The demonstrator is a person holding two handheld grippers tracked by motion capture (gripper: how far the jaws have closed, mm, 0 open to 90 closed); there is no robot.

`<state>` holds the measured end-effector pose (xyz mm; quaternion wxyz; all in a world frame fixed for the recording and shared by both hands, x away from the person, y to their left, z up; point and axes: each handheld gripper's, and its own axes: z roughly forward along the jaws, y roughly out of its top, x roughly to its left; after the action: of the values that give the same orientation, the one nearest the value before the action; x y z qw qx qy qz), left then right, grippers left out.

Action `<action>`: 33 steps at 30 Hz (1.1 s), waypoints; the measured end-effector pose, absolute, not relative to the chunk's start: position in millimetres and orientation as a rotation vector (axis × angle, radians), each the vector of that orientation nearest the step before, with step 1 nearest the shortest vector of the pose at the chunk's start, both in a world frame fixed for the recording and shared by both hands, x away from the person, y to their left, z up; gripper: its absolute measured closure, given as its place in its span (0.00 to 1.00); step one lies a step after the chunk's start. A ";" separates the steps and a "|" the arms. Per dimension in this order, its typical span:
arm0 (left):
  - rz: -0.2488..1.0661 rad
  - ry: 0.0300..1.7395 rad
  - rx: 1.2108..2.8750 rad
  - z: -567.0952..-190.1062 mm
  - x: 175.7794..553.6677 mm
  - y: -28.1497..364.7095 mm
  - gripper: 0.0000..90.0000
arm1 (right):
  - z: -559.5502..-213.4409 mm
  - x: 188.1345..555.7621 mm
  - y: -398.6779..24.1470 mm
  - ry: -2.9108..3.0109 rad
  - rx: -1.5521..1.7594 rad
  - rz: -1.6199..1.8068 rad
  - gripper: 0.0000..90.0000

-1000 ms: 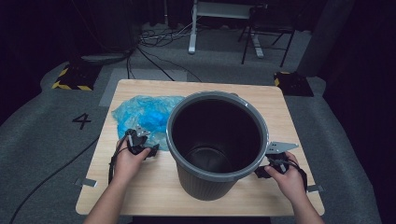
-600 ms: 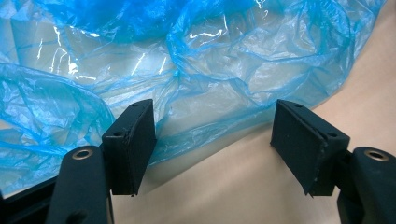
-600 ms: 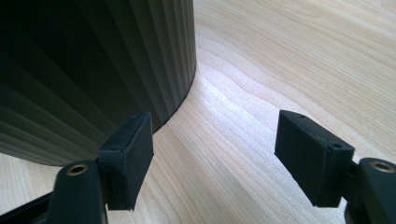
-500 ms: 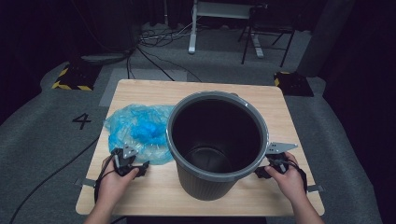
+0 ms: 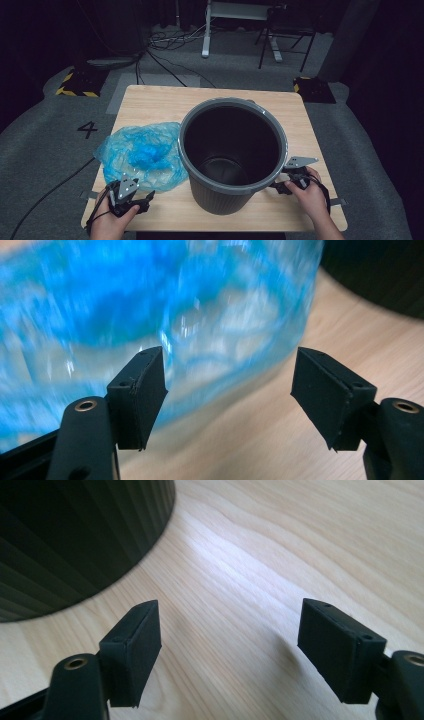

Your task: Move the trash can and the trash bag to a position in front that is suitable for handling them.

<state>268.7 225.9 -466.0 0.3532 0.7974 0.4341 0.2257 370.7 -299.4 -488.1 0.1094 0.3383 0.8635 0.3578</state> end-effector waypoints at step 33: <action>0.576 1.147 2.058 -469.5 301.2 225.2 0.31 | -503.8 366.6 -306.6 2.432 0.996 1.054 0.25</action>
<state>301.2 225.2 -469.5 0.3506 0.7948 0.4428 0.2223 366.6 -306.6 -503.8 0.1543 0.3473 0.8486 0.3679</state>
